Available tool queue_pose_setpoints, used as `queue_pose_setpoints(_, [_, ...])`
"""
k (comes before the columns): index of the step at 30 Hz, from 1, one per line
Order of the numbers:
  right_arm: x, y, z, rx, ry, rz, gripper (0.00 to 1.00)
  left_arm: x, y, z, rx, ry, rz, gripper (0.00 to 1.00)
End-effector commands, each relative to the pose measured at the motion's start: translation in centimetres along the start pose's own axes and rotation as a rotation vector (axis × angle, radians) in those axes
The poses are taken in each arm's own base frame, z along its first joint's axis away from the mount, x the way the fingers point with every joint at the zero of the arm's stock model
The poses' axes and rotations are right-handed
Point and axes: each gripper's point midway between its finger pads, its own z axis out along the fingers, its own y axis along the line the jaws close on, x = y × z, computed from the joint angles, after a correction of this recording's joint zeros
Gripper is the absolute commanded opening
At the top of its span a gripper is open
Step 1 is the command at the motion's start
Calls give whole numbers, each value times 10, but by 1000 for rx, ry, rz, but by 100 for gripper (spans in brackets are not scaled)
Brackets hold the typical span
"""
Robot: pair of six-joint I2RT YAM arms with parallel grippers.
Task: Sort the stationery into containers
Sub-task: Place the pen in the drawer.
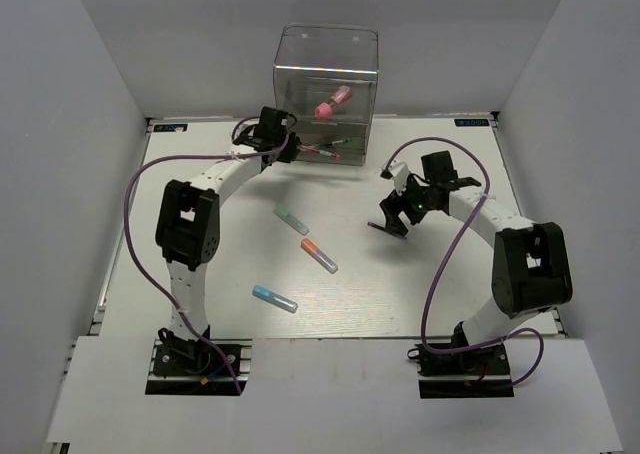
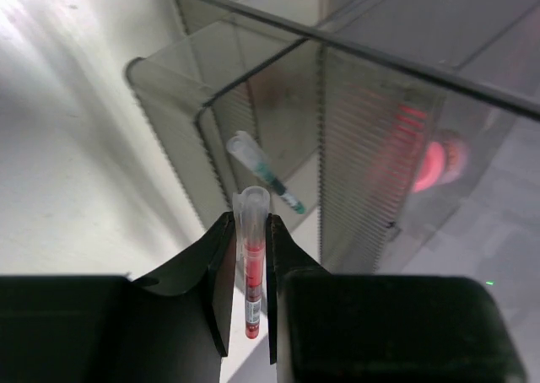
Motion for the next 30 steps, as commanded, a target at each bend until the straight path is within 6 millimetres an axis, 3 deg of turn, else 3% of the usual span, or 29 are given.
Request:
queue_pose_setpoints(1, [-4,-1,-6,19,-26,-15,90,-7,-51,-19,137,-15,-85,0])
queue_pose_setpoints(8, [1,0,-5,17,-26,-15,90,-7,-53,-20,149,-12,-116,0])
queue_pose_setpoints(15, [0,0,-3,16,-31,-13,90,-8,-65,-6,130,-57,-110,0])
queue_pose_setpoints(19, [-1,2,-1,3,-32,-7,90,-6,-59,7,96,-60,-102,21])
queue_pose_setpoints(20, [0,2,0,-2,-30,-3,90,-6,-64,5,109,-59,-105,30])
queue_pose_setpoints(23, [-1,3,3,-17,-25,-13,90,-6,-59,5,88,-61,-101,44])
queue_pose_setpoints(30, [3,6,11,-72,7,-71,90,-7,-58,3,88,-61,-82,54])
